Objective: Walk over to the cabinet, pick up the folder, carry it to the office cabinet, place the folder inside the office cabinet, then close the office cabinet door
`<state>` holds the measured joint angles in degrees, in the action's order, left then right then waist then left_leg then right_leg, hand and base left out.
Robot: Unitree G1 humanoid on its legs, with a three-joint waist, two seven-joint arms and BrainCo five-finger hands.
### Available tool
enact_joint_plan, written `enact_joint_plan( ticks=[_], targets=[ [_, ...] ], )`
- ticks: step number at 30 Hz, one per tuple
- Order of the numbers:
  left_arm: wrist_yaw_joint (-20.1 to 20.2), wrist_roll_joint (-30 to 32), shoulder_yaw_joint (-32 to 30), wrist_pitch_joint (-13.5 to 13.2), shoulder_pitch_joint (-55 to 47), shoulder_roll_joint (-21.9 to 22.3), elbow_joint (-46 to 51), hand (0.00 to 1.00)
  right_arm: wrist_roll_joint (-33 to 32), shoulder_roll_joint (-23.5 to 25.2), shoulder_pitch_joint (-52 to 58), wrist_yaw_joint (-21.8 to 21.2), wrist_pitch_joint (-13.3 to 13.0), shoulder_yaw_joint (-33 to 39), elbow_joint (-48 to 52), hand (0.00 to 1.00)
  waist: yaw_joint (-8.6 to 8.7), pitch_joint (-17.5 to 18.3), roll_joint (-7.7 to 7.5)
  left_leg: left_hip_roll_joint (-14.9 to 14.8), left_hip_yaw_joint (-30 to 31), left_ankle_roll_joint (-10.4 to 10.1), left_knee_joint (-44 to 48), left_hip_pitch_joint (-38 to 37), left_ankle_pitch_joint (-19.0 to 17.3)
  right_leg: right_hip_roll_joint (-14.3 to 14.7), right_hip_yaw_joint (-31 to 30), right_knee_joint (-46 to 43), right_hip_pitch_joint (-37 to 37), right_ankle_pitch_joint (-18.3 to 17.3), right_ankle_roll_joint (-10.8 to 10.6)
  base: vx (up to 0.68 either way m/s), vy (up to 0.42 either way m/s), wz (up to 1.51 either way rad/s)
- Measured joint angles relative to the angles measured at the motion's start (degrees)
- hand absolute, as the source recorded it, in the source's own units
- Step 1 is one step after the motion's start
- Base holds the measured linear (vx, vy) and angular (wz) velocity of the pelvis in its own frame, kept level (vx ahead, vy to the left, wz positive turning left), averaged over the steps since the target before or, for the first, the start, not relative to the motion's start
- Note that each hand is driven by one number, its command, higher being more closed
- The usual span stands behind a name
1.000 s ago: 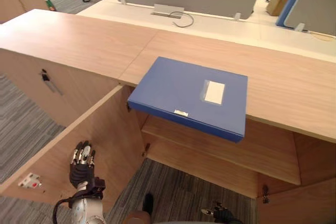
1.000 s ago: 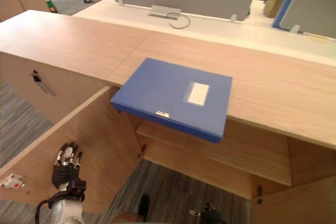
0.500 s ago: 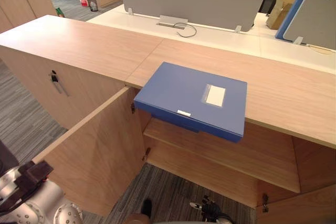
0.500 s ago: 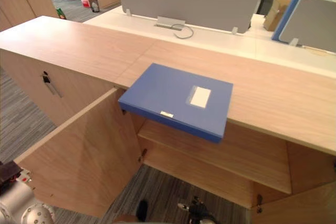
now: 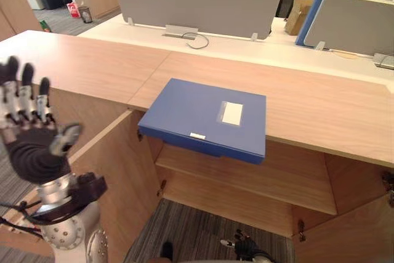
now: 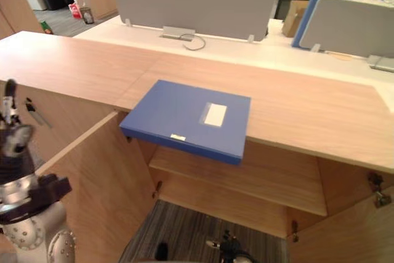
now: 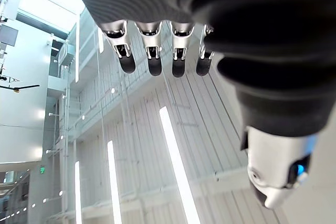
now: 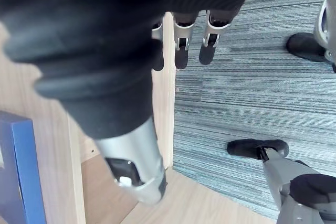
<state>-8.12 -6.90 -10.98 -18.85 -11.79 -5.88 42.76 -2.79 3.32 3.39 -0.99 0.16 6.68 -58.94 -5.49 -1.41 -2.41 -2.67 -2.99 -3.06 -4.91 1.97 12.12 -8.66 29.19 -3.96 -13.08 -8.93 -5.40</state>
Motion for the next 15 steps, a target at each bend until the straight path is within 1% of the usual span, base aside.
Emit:
enact_joint_plan(
  ticks=[1, 2, 3, 4, 5, 6, 7, 9, 12, 15],
  targets=[
    [-1.7, 6.7, 1.5, 0.4, 0.1, -1.5, 0.0, 0.00, 0.8, -0.2, -0.2, 0.0, 0.1, 0.0, -0.8, 0.00, -0.01, 0.0, 0.01, 0.0, 0.0, 0.0, 0.0, 0.0, 0.0, 0.0, 0.0, 0.0, 0.0, 0.0, 0.0, 0.00, 0.000, 0.00],
    [-2.9, 11.3, 3.5, 0.6, 0.2, -3.1, 0.0, 0.00, 1.8, -0.4, -0.6, 0.0, 0.0, -0.1, -2.1, 0.00, 0.00, 0.2, 0.11, -0.2, -0.1, -0.5, -0.1, 0.0, -0.4, 0.2, -0.3, 0.2, 0.1, 0.0, 0.0, 0.00, -0.003, -0.08],
    [-3.9, 13.8, 4.4, 0.7, 0.4, -4.1, 0.0, 0.00, 1.8, -0.6, -0.9, 0.0, 0.0, -0.1, -2.9, 0.00, -0.23, 0.4, 0.09, -0.3, -0.4, -0.8, -0.1, 0.0, -0.6, 0.3, -0.8, 0.4, 0.2, 0.0, 0.1, 0.00, -0.002, -0.17],
    [-5.7, 18.8, 6.4, 0.7, 0.6, -6.3, 0.0, 0.00, 1.9, -0.8, -1.5, 0.0, 0.0, -0.1, -4.3, 0.00, -0.29, 0.6, 0.23, -0.5, -0.8, -0.9, -0.1, -0.1, -0.7, 0.5, -1.3, 0.9, 0.2, 0.2, 0.3, 0.00, -0.006, -0.19],
    [-7.0, 22.4, 8.8, 0.7, 1.6, -9.1, 0.0, 0.00, 2.0, -1.0, -1.6, 0.1, -0.1, -0.1, -4.8, 0.00, -0.24, 1.0, 0.08, -0.7, -0.9, -1.0, -0.1, -0.1, -0.7, 0.7, -1.5, 1.1, 0.2, 0.3, 0.4, 0.00, -0.010, -0.14],
    [-7.5, 24.3, 9.9, 0.7, 2.3, -10.6, 0.0, 0.00, 2.0, -1.1, -1.6, 0.1, -0.1, -0.1, -5.1, 0.00, -0.24, 1.2, 0.06, -0.7, -0.9, -0.9, -0.1, -0.1, -0.6, 0.8, -1.6, 1.2, 0.2, 0.3, 0.4, 0.02, -0.021, -0.08],
    [-8.1, 28.0, 11.5, 0.7, 3.5, -13.0, 0.0, 0.00, 2.0, -1.5, -1.6, 0.4, -0.2, -0.2, -5.9, 0.00, -0.18, 1.9, 0.10, -0.8, -0.9, -0.9, -0.1, -0.1, -0.5, 0.8, -1.9, 1.5, 0.2, 0.4, 0.3, 0.02, -0.020, -0.10],
    [-8.8, 31.8, 12.4, 0.4, 4.8, -14.6, 0.0, 0.00, 2.0, -2.6, -1.7, 0.7, -0.2, -0.2, -7.0, 0.00, -0.23, 2.4, 0.28, -0.8, -0.6, -0.9, -0.1, -0.5, -0.5, 0.8, -2.8, 1.7, 0.2, 0.5, 0.3, 0.04, -0.022, -0.19],
    [-9.5, 34.5, 14.2, 0.4, 5.5, -15.4, -0.8, 0.00, 2.0, -4.2, -2.1, 1.3, -0.3, 0.0, -9.0, 0.00, -0.08, 2.4, 0.25, -0.9, 0.5, -0.9, -0.1, -0.5, -0.6, 0.9, -3.2, 1.6, 0.3, 0.5, 0.4, 0.03, -0.016, -0.10],
    [-9.5, 36.0, 17.3, 0.4, 5.7, -17.7, -2.0, 0.00, 2.1, -5.1, -2.3, 1.5, -0.3, 0.0, -10.5, 0.00, -0.06, 2.4, 0.25, -1.0, 0.4, -0.9, -0.1, -0.5, -0.6, 0.8, -4.1, 1.5, 0.7, 0.5, 0.4, 0.01, 0.006, -0.09]
  ],
)
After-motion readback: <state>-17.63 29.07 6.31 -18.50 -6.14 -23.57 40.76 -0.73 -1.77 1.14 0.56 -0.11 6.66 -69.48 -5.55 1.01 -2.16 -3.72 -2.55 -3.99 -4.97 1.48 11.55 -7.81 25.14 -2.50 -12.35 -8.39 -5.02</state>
